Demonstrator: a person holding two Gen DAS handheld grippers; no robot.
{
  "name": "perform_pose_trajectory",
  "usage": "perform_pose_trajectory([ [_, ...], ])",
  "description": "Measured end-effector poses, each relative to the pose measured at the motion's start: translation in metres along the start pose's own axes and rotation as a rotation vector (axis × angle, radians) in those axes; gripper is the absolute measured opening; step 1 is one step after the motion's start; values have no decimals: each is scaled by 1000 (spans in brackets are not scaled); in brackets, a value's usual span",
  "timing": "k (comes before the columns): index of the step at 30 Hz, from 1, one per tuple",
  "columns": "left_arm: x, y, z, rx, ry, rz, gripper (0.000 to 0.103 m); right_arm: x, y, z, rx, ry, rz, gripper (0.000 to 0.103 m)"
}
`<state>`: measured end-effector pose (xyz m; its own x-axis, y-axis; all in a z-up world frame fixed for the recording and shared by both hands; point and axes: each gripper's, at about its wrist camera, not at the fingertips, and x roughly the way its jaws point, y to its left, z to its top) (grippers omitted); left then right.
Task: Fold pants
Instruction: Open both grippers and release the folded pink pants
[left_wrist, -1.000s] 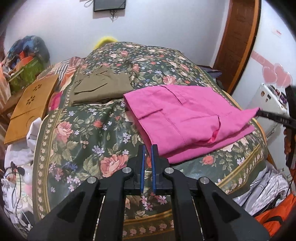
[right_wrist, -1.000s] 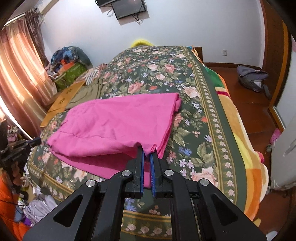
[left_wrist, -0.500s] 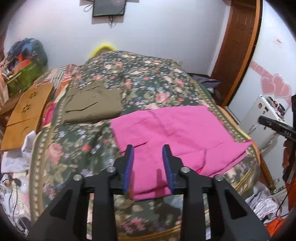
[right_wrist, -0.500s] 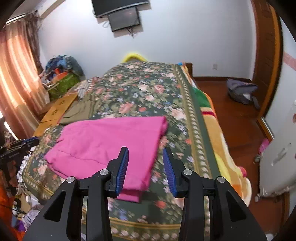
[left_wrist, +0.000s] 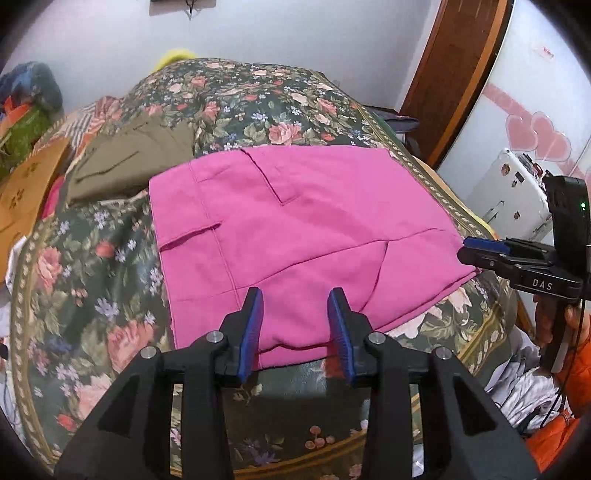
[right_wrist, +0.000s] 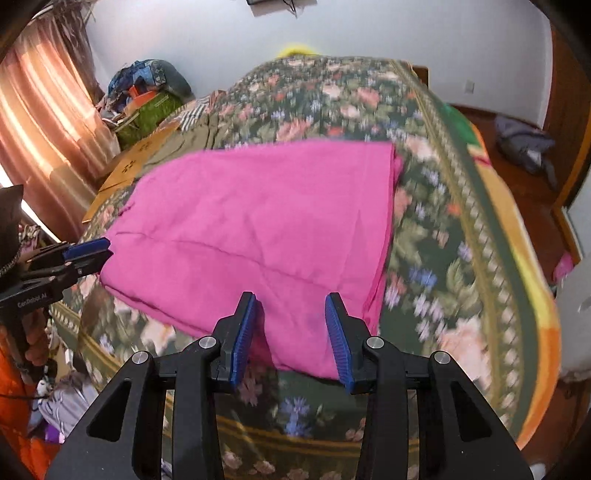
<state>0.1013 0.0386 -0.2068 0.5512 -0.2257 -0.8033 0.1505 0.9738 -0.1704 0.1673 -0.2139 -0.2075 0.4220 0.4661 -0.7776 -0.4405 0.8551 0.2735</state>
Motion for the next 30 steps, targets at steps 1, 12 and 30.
perform_pose_trajectory([
  [1,0,-1,-2,5,-5,4,37,-1,-2,-3,13,-6,9,35],
  [12,-4,-4,-13,35,-22,12,41,-2,-3,-9,23,13,22,36],
  [30,-43,70,55,-76,-127,224,58,-46,-29,50,-8,-105,-83,42],
])
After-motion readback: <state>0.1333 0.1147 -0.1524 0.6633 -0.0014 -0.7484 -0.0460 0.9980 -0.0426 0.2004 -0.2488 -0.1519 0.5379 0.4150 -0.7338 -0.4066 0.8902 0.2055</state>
